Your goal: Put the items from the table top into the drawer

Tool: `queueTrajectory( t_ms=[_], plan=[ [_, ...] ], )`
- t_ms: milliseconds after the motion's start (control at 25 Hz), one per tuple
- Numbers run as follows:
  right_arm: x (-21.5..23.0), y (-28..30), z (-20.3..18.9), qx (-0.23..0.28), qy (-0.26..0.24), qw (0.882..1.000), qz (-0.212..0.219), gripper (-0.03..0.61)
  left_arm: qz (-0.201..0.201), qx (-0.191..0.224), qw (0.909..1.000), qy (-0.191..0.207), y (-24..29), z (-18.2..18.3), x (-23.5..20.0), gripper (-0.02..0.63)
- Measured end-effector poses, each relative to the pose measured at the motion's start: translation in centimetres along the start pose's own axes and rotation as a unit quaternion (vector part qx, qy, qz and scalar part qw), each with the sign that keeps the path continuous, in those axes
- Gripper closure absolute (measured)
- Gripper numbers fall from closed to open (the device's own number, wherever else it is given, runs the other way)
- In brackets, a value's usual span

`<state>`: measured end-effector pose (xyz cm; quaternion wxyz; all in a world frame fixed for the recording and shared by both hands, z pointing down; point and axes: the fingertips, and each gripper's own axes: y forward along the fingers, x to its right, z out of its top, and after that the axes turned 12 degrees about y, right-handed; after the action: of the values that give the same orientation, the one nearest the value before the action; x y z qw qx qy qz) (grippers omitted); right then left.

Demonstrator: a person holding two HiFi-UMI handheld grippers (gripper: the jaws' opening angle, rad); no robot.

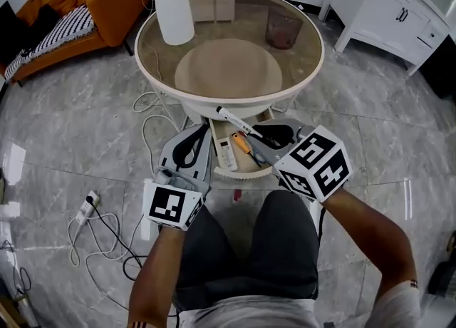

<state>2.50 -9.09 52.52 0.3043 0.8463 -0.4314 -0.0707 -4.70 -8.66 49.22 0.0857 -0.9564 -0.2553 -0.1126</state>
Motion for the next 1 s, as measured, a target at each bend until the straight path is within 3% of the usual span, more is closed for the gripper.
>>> queueTrajectory(
  t_ms=[240, 560, 1000],
  plan=[
    [1.3, 1.5, -4.8, -0.019, 0.005, 1.0, -0.005, 0.512, -0.002, -0.009, 0.9999, -0.003, -0.1, -2.8, 0.6, 0.614],
    [6.2, 5.8, -11.2, -0.044, 0.017, 0.998, -0.052, 0.512, -0.01, -0.022, 0.9997, -0.004, 1.7, -6.7, 1.4, 0.614],
    [10.0, 11.9, -16.1, -0.071, 0.003, 0.991, -0.113, 0.511, -0.014, -0.005, 0.9995, -0.028, 4.8, -10.6, 3.0, 0.614]
  ],
)
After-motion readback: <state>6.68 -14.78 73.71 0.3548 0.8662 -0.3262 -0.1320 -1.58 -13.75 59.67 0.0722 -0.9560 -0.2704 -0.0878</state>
